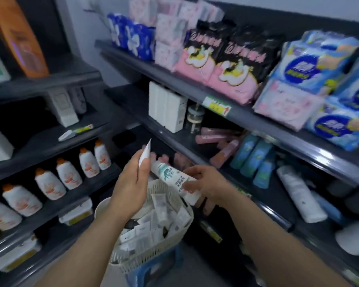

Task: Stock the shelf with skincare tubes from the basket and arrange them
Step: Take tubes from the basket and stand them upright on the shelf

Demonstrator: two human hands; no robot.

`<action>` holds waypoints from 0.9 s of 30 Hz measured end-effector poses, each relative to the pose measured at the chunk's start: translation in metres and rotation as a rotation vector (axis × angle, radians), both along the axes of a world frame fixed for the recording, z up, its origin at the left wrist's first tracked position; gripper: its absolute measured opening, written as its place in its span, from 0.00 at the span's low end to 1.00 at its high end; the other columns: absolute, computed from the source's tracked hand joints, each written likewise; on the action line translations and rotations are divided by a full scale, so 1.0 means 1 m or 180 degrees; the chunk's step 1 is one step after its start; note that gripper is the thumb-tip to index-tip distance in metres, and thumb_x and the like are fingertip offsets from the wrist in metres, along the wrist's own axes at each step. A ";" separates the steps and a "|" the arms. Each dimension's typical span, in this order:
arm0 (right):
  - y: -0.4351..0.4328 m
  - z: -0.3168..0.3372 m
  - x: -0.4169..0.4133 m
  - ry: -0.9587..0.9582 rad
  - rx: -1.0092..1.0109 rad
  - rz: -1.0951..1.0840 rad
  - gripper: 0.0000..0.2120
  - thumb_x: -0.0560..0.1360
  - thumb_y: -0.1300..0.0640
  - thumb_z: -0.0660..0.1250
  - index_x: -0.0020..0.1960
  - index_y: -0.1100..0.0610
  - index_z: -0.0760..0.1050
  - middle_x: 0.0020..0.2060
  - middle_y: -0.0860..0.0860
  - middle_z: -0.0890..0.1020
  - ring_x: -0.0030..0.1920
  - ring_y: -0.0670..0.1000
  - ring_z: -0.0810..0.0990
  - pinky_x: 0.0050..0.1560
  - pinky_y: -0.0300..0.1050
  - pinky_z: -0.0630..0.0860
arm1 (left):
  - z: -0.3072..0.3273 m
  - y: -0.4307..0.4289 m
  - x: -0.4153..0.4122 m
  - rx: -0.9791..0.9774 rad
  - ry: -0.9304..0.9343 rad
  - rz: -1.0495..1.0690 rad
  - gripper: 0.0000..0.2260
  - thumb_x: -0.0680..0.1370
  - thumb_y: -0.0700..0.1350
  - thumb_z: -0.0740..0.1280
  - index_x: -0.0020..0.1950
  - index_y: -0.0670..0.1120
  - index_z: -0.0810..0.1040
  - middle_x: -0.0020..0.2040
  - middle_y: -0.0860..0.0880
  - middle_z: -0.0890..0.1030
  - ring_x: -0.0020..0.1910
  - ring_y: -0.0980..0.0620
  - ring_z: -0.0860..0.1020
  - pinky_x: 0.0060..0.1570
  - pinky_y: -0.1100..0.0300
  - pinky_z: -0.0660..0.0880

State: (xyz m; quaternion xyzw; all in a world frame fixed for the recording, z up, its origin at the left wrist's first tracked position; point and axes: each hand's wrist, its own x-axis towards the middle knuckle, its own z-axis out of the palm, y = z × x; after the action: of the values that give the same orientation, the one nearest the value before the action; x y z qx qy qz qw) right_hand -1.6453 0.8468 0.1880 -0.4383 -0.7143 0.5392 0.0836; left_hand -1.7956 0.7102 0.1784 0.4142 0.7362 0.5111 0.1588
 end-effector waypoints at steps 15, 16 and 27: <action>0.008 0.191 0.273 -0.0158 0.2365 -0.1154 0.07 0.66 0.55 0.76 0.38 0.52 0.78 0.32 0.47 0.80 0.30 0.44 0.75 0.37 0.48 0.76 | 0.151 0.096 0.230 0.0948 -0.0169 -0.0869 0.12 0.76 0.54 0.66 0.51 0.47 0.71 0.41 0.52 0.79 0.40 0.52 0.77 0.37 0.62 0.71; 0.007 0.197 0.295 -0.0123 0.2370 -0.1280 0.06 0.66 0.55 0.76 0.39 0.53 0.79 0.33 0.49 0.82 0.31 0.45 0.76 0.38 0.50 0.77 | 0.156 0.101 0.251 0.1052 -0.0138 -0.0935 0.10 0.78 0.53 0.63 0.50 0.47 0.70 0.40 0.52 0.78 0.39 0.54 0.76 0.37 0.66 0.70; 0.021 0.253 0.527 -0.0231 0.2733 -0.1878 0.04 0.70 0.58 0.73 0.44 0.55 0.81 0.37 0.50 0.84 0.32 0.46 0.78 0.32 0.40 0.73 | 0.211 0.149 0.454 0.1208 -0.0747 -0.2241 0.03 0.77 0.43 0.68 0.49 0.50 0.78 0.43 0.54 0.85 0.40 0.59 0.82 0.36 0.65 0.76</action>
State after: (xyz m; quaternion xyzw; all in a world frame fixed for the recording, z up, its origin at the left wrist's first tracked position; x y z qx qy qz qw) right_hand -1.1187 0.8673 0.4413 -0.5656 -0.7195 0.1357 0.3794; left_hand -1.3412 0.8591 0.3893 0.6016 0.4192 0.5959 0.3275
